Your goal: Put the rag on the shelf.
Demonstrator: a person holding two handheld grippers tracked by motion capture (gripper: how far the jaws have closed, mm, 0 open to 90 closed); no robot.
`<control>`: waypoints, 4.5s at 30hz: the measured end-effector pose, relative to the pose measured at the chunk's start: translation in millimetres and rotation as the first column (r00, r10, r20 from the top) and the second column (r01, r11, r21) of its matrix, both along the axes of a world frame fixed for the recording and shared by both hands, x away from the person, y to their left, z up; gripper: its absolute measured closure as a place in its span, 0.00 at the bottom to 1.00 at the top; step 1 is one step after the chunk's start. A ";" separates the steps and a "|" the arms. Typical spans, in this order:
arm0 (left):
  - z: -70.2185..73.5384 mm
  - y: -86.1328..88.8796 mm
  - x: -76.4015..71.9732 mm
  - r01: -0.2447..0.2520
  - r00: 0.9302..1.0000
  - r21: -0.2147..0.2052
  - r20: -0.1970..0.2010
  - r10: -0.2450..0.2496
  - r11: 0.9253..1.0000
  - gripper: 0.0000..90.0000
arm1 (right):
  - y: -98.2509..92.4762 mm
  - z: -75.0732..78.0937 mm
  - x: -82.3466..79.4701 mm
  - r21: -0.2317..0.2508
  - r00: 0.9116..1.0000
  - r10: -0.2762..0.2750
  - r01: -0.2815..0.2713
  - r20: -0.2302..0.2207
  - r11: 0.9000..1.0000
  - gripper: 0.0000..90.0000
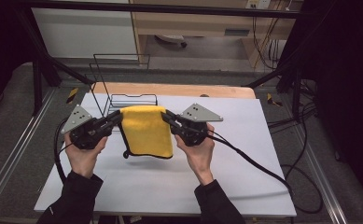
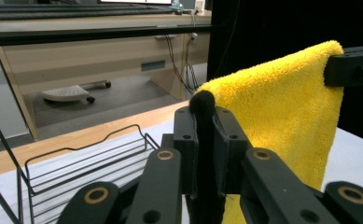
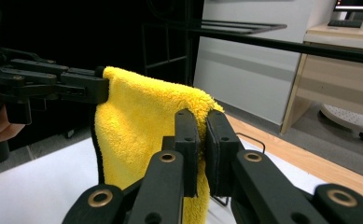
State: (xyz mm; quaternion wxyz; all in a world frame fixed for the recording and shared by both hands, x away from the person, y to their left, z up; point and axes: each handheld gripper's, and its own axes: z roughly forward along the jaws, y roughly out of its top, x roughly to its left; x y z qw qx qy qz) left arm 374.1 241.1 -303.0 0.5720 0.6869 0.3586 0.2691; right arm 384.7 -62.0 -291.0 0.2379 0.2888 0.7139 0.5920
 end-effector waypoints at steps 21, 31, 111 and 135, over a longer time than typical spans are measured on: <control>36.7 19.8 11.7 -0.059 0.995 -0.044 0.077 0.062 0.997 0.90 | 24.7 31.6 15.7 0.036 0.997 -0.003 0.001 0.074 0.999 0.94; 54.1 24.4 16.7 -0.074 0.989 -0.068 0.122 0.082 0.995 0.90 | 31.0 48.7 24.5 0.057 0.993 -0.013 0.006 0.117 0.998 0.94; 175.8 59.7 107.2 -0.215 0.923 -0.197 0.280 0.265 0.957 0.90 | 97.9 175.4 118.8 0.142 0.951 -0.094 0.053 0.295 0.988 0.94; 170.1 53.5 154.3 -0.220 0.936 -0.133 0.250 0.247 0.966 0.90 | 94.0 167.7 156.3 0.106 0.955 -0.130 0.105 0.266 0.989 0.94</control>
